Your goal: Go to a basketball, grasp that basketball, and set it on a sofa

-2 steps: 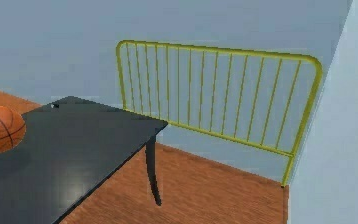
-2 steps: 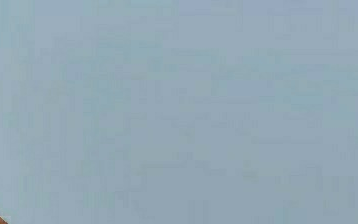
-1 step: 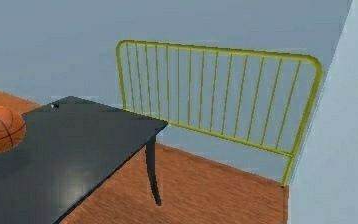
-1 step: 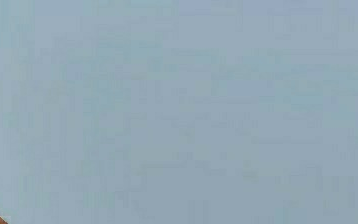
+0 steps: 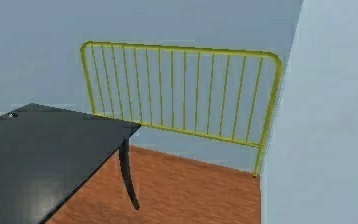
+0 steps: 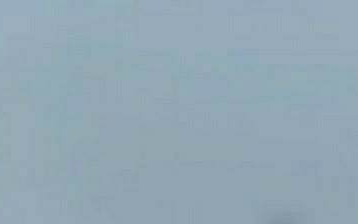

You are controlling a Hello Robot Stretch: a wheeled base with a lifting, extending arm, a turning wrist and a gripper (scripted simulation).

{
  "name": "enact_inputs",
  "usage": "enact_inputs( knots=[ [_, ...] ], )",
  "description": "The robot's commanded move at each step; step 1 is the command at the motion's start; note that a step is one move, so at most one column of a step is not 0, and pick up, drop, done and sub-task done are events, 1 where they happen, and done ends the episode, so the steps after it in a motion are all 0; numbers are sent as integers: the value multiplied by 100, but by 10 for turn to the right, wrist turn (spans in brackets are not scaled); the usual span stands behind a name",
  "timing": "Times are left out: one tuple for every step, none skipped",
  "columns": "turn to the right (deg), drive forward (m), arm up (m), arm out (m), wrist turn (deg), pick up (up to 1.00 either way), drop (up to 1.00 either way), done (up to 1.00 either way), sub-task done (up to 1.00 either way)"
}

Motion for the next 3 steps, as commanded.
enact_inputs(
  knots=[
    [0,45,0,0,0,0,0,0,0],
    [-210,0,0,0,0,0,0,0,0],
    [0,40,0,0,0,0,0,0,0]
  ],
)
